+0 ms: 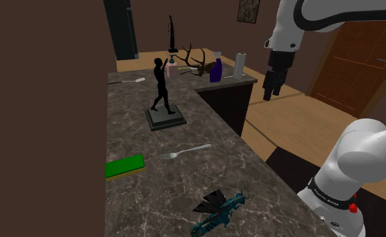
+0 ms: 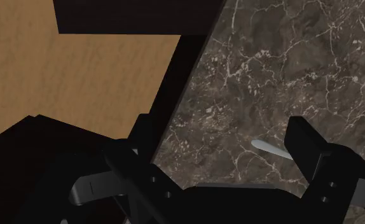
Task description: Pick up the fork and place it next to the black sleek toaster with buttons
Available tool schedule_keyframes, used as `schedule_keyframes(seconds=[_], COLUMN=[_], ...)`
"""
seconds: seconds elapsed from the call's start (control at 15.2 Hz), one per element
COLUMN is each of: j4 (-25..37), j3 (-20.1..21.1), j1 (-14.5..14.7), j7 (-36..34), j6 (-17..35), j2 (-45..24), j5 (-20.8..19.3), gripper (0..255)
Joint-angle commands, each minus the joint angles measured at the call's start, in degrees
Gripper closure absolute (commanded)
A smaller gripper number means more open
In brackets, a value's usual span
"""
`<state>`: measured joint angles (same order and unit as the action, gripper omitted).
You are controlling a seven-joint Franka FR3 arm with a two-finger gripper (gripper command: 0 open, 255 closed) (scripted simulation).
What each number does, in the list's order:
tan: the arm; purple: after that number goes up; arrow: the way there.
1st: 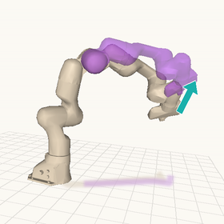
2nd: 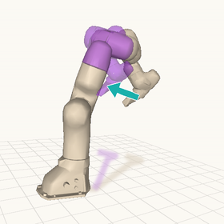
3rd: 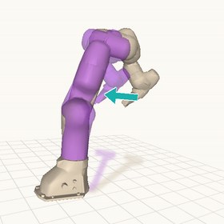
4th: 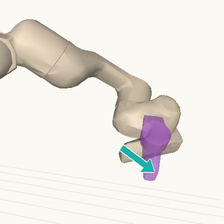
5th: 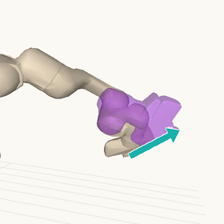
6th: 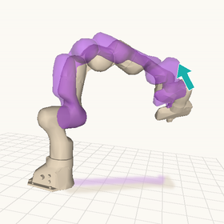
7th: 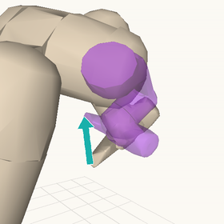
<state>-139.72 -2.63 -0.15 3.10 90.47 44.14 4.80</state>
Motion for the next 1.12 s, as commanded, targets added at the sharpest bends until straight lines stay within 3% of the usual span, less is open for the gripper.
schedule_keyframes(seconds=[0.0,1.06], j4=[0.00,5.78], j3=[0.00,6.71], j1=[0.00,10.41], j7=[0.00,12.51], j6=[0.00,25.46], j2=[0.00,-27.79], j5=[0.00,1.58], gripper=[0,0])
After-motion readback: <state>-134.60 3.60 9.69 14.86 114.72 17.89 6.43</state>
